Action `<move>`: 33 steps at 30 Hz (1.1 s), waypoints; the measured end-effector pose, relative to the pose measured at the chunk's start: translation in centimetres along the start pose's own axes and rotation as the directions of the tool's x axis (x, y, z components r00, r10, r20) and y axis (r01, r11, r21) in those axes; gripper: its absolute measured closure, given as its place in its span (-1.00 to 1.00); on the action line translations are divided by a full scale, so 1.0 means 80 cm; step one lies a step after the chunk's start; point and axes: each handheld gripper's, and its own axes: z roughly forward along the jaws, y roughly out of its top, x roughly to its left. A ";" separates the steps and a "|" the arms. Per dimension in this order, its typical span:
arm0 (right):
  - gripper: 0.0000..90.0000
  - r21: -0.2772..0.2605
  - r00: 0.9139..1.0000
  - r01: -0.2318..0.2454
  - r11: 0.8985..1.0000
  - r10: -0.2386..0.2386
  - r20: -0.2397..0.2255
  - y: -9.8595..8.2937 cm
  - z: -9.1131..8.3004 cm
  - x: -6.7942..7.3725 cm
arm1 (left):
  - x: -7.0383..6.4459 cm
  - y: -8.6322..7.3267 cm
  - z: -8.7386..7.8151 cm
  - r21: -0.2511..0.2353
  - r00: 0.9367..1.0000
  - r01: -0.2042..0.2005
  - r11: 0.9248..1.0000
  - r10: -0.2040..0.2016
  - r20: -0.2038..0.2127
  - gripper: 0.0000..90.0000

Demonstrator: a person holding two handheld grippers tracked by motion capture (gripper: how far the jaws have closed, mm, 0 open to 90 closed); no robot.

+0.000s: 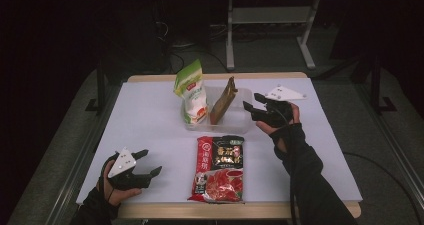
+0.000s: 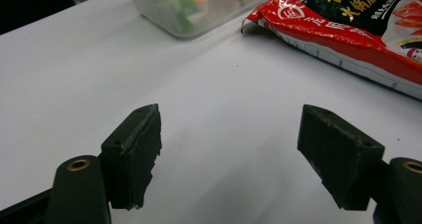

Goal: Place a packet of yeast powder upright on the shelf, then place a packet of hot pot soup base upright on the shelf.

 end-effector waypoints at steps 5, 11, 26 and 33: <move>0.05 0.039 0.999 0.046 0.998 -0.045 -0.020 -0.015 -0.029 -0.001 | -0.001 0.000 0.000 0.009 1.000 -0.002 1.000 0.002 0.005 -0.47; 0.00 0.099 0.994 0.095 0.991 -0.089 -0.062 -0.043 -0.060 0.003 | -0.005 0.002 0.004 0.019 1.000 0.002 1.000 -0.002 0.016 -0.47; -0.08 0.214 0.987 0.101 0.971 -0.070 -0.147 -0.101 -0.081 0.011 | -0.024 0.012 0.009 0.032 0.996 -0.017 0.999 0.014 0.088 -0.50; -0.12 0.232 0.983 0.068 0.970 -0.026 -0.182 -0.112 -0.077 0.014 | -0.031 0.021 0.021 0.036 0.989 -0.001 0.999 -0.004 0.148 -0.50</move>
